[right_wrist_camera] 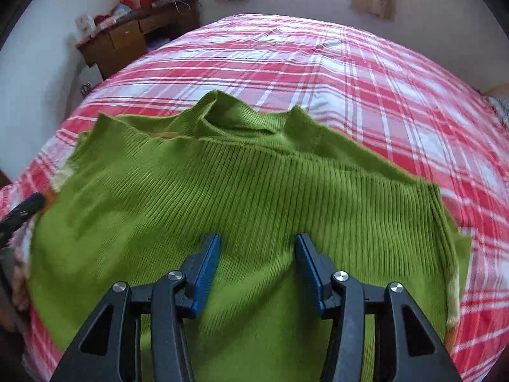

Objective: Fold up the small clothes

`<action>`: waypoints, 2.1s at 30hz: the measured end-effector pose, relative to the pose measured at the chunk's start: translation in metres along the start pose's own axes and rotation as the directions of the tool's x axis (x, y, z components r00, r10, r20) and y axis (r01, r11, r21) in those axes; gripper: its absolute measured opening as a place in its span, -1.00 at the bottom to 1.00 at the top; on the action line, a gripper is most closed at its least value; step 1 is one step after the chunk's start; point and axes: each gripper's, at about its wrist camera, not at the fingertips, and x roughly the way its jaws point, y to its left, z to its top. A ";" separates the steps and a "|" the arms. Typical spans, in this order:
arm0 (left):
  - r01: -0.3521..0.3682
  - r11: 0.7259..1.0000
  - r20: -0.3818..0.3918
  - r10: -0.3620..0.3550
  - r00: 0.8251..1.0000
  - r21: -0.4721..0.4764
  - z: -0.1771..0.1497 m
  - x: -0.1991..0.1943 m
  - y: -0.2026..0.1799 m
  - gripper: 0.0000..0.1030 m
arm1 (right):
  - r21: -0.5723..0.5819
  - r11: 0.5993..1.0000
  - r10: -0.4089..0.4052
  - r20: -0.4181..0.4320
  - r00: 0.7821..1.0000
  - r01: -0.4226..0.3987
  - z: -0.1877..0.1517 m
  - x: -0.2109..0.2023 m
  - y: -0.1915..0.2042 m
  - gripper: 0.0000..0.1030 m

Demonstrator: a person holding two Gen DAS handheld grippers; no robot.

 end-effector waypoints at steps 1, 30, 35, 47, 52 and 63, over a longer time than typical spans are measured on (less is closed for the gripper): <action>0.009 1.000 0.004 -0.009 1.000 -0.015 0.000 -0.001 0.003 0.98 | 0.005 1.000 -0.009 0.001 1.000 0.009 0.004 0.002 0.000 0.00; -0.127 0.987 -0.034 0.131 0.991 0.102 -0.006 0.008 -0.019 1.00 | 0.084 0.996 0.032 0.026 0.999 -0.034 0.022 0.018 0.031 0.10; -0.128 0.986 -0.036 0.133 0.991 0.103 -0.005 0.009 -0.018 1.00 | 0.018 0.999 -0.037 0.067 0.997 0.036 0.026 0.026 0.041 0.23; -0.132 0.986 -0.042 0.137 0.990 0.105 -0.005 0.012 -0.019 1.00 | -0.043 0.992 0.123 0.146 0.982 -0.117 -0.032 -0.045 0.076 0.26; -0.133 0.984 -0.056 0.140 0.989 0.121 -0.004 0.013 -0.020 1.00 | -0.186 0.977 0.139 0.175 0.975 -0.106 -0.081 -0.069 0.112 0.26; -0.060 0.993 -0.053 0.065 0.996 0.104 -0.003 0.007 -0.014 1.00 | -0.382 0.924 0.104 0.269 0.958 0.007 -0.132 -0.089 0.157 0.26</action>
